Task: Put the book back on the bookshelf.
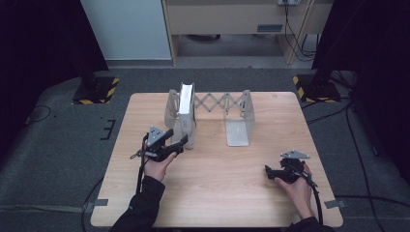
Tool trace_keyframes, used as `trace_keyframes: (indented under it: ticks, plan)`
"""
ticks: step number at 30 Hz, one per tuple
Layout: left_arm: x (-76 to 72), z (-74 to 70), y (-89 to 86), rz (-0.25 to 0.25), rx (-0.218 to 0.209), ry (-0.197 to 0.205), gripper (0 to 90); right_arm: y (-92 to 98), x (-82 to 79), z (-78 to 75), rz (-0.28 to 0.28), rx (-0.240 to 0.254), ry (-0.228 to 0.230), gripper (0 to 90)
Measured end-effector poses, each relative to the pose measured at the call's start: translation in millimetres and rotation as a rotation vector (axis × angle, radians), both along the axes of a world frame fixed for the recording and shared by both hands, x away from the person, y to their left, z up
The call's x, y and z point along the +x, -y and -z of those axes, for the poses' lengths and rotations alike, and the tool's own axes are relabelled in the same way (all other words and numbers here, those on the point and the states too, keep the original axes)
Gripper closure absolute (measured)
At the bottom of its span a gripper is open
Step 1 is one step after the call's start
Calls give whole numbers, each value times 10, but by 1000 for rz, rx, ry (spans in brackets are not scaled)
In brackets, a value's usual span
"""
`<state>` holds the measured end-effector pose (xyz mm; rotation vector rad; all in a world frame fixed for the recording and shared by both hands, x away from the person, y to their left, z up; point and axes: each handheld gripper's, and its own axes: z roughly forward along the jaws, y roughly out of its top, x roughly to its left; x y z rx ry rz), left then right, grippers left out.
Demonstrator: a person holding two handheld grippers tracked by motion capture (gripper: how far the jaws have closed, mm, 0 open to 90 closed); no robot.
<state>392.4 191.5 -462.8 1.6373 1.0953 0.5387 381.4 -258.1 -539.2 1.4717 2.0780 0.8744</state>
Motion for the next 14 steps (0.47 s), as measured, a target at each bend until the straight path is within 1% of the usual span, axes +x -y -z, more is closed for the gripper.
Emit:
trace_keyframes:
  ticks: [4,6,7,8,9,11,12,13,14]
  plan:
    - [-147,139,-89,18,25,-45,278,-2,0,0,2,1,0,50]
    - [-220,215,-135,20,37,-65,273,-1,0,-1,1,1,-1,51]
    - [-250,250,-155,16,50,-78,272,-1,0,-1,1,1,-2,50]
    - [-291,309,-192,8,87,-113,266,-1,0,0,2,1,0,51]
    - [-291,309,-192,8,87,-113,251,-1,0,0,2,1,0,51]
    - [-324,375,-246,9,100,-156,237,0,-1,-2,1,1,-2,51]
    - [-352,451,-311,17,141,-198,227,-1,-2,-2,3,2,-2,53]
    - [-352,451,-311,17,141,-198,217,2,-6,-5,1,1,-4,64]
    - [-363,493,-350,19,160,-214,217,2,-6,-5,1,1,-4,64]
